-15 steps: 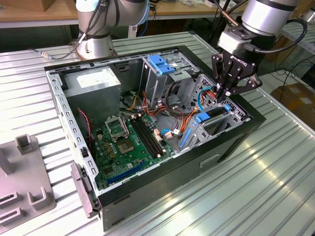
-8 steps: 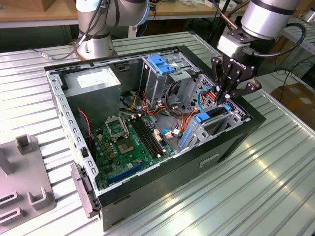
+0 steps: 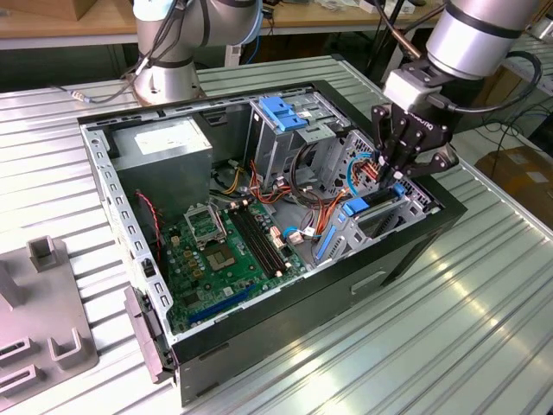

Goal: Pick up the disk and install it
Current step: 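Insert the first disk wire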

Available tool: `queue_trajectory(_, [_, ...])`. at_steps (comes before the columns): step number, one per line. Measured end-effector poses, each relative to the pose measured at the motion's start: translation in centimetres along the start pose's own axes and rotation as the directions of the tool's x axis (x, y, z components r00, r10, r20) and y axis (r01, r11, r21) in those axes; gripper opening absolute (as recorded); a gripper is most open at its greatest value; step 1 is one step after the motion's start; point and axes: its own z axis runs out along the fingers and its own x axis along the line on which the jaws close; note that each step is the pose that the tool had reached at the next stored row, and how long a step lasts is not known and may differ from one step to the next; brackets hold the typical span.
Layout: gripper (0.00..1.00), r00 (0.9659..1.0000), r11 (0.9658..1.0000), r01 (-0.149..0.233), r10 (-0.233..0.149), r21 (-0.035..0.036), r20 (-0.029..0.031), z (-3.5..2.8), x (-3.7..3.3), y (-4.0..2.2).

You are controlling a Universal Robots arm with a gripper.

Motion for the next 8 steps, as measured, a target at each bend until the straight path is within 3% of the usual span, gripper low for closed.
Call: queue_trajectory(8, [0.16,1.0000,1.0000,0.000,0.000,0.0000,0.0001,0.24,0.36,0.09])
